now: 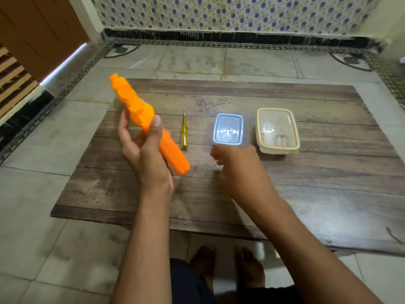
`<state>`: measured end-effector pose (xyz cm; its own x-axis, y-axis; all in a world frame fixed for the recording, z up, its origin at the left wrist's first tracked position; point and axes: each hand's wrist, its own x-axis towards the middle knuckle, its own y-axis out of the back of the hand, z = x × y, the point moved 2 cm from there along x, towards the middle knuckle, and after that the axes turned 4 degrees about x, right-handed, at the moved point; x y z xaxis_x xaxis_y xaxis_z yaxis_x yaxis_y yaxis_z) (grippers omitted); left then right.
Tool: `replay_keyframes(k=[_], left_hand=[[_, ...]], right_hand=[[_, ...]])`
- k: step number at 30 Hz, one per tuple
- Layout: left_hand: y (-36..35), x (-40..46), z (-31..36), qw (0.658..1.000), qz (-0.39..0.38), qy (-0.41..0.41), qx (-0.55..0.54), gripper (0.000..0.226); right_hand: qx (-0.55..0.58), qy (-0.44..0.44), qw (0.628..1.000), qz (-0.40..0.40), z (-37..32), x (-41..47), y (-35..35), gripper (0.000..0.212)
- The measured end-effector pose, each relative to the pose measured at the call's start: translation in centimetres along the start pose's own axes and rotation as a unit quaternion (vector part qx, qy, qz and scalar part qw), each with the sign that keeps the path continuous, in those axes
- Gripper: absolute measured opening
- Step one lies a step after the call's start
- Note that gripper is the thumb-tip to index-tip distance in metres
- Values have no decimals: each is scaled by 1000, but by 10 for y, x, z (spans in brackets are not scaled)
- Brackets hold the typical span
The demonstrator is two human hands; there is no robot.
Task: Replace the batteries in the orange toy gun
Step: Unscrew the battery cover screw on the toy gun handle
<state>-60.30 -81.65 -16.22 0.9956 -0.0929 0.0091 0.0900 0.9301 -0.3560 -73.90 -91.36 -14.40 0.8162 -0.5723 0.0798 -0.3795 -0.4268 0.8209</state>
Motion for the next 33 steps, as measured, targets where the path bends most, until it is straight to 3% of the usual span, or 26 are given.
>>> replay_keyframes(k=[3,5,11,15,25,33], left_hand=[[4,-5,0,995,12,28,-91,56],[7,-8,-2,989,13,39,-139,60],[5,-13,-7,975,37,90,-199,46],[9,-10,-15,972,64,90,-209,60],[12,-11,-5,953,106,183,-215,24],[9,-11,-5,956,107,184,-202,21]], right_hand=[[-149,4,987,-62,0,-9,14,13],[-173,7,982,-77,2,-14,17,20],[-156,27,982,-102,13,-12,12,13],[-159,32,981,-109,18,-8,8,15],[-144,24,970,-193,27,3,3,19],[-90,6,977,-193,40,1,9,6]])
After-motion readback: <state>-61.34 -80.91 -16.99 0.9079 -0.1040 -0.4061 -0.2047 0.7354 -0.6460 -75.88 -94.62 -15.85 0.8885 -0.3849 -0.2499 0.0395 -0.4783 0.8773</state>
